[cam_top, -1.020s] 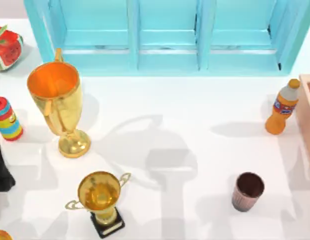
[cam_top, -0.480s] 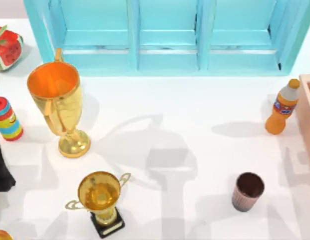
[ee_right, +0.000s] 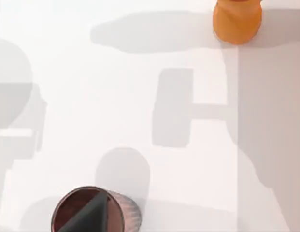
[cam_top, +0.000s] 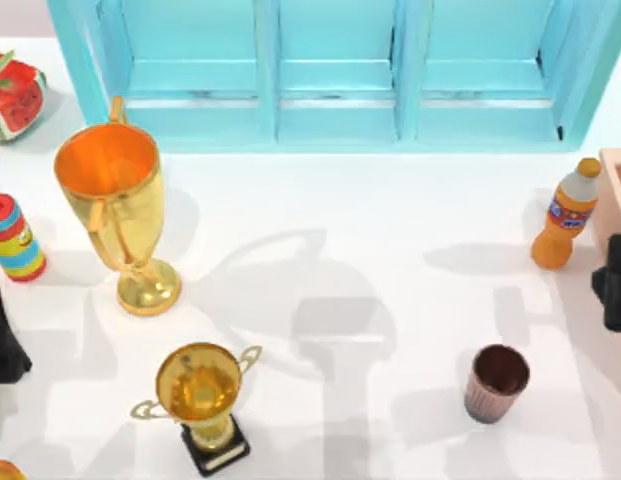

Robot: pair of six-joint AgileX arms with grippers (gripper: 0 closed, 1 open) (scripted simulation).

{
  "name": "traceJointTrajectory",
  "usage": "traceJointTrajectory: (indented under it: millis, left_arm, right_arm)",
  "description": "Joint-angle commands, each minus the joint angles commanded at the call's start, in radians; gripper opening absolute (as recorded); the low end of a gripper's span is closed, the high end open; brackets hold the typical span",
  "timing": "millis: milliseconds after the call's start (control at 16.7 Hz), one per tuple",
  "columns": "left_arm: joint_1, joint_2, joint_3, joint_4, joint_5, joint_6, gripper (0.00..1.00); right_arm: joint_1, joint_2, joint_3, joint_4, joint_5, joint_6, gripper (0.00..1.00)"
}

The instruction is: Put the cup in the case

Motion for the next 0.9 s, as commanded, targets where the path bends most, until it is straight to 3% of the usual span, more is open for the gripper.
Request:
traceJointTrajectory:
  millis: [480,900]
  left_arm:
    - [0.0,0.0,0.0,0.0,0.0,0.0,1.0]
    - [0.0,0.0,0.0,0.0,0.0,0.0,1.0]
  right_arm:
    - [0.186,0.536,0.433,-0.423,0.0,0.189,1.0]
    - [0.235,0.672,0.547,-0.531,0.0,0.237,1.0]
